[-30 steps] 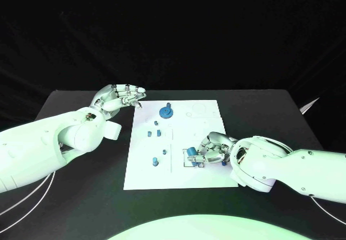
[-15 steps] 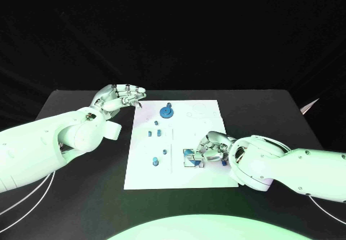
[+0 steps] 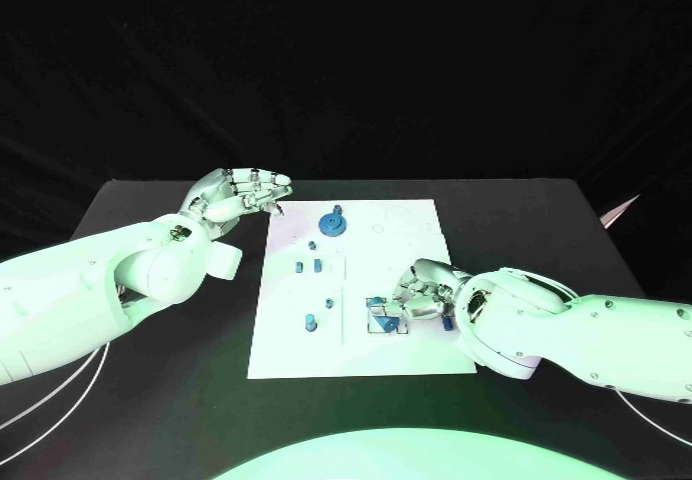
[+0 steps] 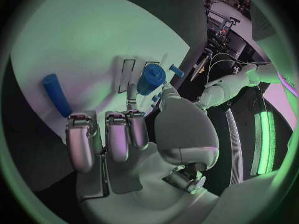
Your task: Assemble the parts on the task board
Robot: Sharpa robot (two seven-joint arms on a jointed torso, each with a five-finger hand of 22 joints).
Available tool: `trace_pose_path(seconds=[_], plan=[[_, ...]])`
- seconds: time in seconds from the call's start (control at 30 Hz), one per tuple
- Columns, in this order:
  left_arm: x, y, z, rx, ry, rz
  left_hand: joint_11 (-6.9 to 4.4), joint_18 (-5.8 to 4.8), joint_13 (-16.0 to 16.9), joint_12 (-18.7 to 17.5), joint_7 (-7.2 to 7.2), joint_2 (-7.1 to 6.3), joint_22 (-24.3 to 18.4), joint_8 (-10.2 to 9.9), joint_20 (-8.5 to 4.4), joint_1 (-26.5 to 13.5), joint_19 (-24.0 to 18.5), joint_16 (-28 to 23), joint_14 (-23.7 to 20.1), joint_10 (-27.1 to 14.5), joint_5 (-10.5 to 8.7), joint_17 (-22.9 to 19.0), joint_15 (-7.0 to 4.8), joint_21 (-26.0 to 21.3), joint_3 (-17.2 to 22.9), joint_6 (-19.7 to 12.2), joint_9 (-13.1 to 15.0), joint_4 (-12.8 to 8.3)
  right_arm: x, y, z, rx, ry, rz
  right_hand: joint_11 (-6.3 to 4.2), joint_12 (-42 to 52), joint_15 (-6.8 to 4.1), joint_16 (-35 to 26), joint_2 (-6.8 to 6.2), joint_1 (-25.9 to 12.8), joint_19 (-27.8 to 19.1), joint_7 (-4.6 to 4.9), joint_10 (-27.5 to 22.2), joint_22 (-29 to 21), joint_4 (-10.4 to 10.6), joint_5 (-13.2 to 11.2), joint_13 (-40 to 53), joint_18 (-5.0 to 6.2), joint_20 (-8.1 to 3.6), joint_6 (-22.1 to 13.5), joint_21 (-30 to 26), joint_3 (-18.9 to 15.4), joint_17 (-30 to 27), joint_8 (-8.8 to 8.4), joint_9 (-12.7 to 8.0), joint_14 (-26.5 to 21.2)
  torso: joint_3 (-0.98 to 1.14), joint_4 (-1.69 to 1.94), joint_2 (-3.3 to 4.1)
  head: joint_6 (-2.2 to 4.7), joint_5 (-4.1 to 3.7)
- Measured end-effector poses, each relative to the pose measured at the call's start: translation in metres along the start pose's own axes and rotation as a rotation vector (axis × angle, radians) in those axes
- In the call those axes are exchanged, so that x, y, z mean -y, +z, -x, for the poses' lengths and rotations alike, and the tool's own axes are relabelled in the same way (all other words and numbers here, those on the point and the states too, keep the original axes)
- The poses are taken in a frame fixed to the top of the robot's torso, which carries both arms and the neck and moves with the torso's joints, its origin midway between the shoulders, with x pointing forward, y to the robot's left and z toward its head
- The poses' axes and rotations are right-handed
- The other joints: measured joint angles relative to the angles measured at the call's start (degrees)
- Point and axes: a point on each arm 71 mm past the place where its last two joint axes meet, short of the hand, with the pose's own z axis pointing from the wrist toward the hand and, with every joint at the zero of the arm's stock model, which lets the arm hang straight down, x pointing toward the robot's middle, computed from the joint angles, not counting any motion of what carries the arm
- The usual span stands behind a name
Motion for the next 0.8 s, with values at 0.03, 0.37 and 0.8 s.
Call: trace_pose_path(seconds=[0.03,0.37,0.8], plan=[[0.0,0.0,0.0,0.0,0.0,0.0,0.0,0.0,0.0,0.0,0.0,0.0,0.0,0.0,0.0,0.0,0.0,0.0,0.0,0.0,0.0,0.0,0.0,0.0,0.0,0.0,0.0,0.0,0.0,0.0,0.0,0.002,-0.003,0.001,0.0,0.0,0.0,0.0,0.0,0.0,0.0,0.0,0.0,0.0,0.0,0.0,0.0,0.0,0.0,0.0,0.0,0.0,0.0,0.0,0.0,0.0,0.0,0.0,0.0,0.0,-0.01],[0.0,0.0,0.001,0.002,0.001,0.001,0.0,0.0,0.0,0.0,0.0,0.0,0.0,0.0,0.0,0.0,0.0,0.0,0.0,0.0,0.0,0.0,0.0,0.0,0.0,0.0,0.0,0.0,-0.001,-0.009,0.001,0.005,-0.01,0.022,0.0,0.0,0.0,0.0,1.05,0.0,0.0,0.19,0.0,0.0,0.0,0.2,0.0,0.0,0.0,-0.2,0.0,0.0,0.0,0.0,0.1,0.0,0.03,-0.03,-0.01,0.01,0.03],[0.0,-0.001,0.002,0.003,0.001,0.002,0.0,0.0,0.0,0.0,0.0,0.0,0.0,0.0,0.0,0.0,0.0,0.0,0.0,0.0,0.0,0.0,0.0,0.0,0.0,0.0,0.0,0.0,0.001,-0.02,0.0,-0.018,-0.009,0.04,0.0,0.2,0.0,0.0,1.49,0.4,0.0,0.19,0.0,0.0,0.0,0.2,0.0,0.0,0.0,-0.2,0.0,0.0,0.0,0.23,0.1,0.0,0.02,-0.04,-0.03,-0.02,0.08]])
